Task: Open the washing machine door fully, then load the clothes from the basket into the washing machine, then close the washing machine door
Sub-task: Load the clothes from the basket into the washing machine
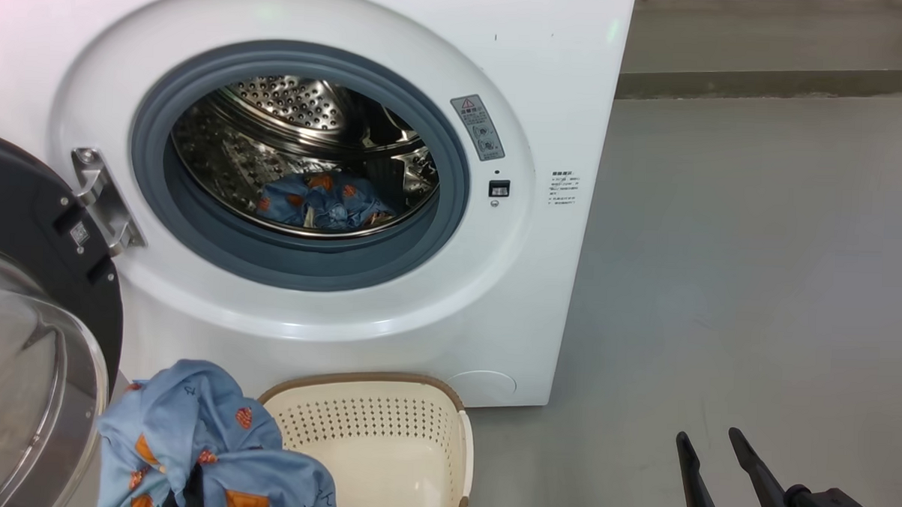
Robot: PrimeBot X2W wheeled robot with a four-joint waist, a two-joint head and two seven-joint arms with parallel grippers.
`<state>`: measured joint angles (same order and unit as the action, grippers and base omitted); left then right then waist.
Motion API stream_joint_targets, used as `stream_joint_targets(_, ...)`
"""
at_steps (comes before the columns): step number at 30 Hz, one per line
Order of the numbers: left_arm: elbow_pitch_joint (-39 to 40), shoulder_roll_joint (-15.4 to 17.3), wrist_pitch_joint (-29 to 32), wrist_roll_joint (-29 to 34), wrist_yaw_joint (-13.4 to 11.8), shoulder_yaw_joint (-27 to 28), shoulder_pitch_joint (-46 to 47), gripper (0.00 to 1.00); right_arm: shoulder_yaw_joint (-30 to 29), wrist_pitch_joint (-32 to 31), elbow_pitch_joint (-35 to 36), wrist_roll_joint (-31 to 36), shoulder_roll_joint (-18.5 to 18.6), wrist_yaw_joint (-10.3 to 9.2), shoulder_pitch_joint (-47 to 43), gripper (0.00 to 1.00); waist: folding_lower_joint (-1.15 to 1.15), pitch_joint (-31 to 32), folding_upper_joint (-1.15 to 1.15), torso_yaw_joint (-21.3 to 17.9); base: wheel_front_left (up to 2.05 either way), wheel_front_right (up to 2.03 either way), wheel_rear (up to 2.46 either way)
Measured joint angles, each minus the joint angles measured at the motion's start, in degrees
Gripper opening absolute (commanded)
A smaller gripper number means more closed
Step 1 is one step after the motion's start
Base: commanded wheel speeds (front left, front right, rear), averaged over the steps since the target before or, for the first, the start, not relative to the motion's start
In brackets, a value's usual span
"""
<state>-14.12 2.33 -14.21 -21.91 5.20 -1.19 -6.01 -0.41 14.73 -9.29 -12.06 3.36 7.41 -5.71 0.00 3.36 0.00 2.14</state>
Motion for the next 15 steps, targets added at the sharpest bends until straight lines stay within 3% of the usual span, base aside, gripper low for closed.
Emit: stream_joint_targets(15,1.0,0.0,0.0,0.1,-0.5,-0.1,-0.2,0.00,0.0,0.0,0.0,0.0,0.0,0.00,0.0,1.00,0.00,0.4,0.00,-0.4,0.00,0.00,0.00)
